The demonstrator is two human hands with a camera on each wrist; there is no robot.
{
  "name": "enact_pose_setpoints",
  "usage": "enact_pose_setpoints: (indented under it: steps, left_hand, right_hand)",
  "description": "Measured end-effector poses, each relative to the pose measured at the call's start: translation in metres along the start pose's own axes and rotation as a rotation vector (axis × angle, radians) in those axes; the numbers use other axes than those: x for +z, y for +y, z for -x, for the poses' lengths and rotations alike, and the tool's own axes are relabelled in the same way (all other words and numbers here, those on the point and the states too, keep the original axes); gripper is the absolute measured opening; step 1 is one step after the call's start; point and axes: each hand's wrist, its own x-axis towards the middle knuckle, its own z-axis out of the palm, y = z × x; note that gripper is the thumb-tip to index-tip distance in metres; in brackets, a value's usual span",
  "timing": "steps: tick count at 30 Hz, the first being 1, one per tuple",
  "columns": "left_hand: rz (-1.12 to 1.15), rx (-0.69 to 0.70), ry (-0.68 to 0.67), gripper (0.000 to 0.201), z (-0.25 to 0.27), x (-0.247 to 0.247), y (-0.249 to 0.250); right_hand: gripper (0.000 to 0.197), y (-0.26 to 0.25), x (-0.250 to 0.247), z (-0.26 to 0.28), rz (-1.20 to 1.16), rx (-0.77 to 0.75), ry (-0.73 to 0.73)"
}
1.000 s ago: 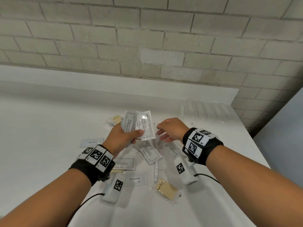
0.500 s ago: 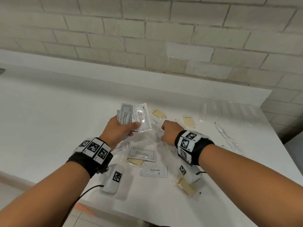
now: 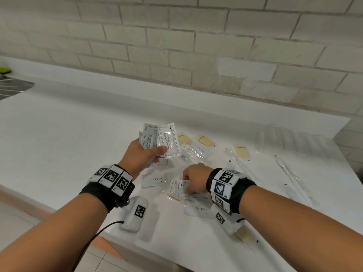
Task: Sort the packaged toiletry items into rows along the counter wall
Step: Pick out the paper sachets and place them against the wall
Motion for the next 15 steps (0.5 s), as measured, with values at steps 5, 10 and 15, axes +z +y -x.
enact_pose_setpoints:
  steps: [5,10,15]
  left_hand:
    - [0.020,-0.012,-0.030,0.022,0.000,0.006,-0.004]
    - [-0.009,-0.018,-0.046,0.022,-0.001,0.006,-0.008]
    - [0.004,-0.036,-0.060,0.026,-0.001,0.015,-0.008]
  right_hand:
    - [0.053,-0.001,0.001,0.003,-0.148,0.006,0.002]
    - [0.029,0.007,-0.003,0.004,-0.177,0.032,-0.007]
    - [0.010,0.024,-0.011,0.010,-0.514,0.176,0.154]
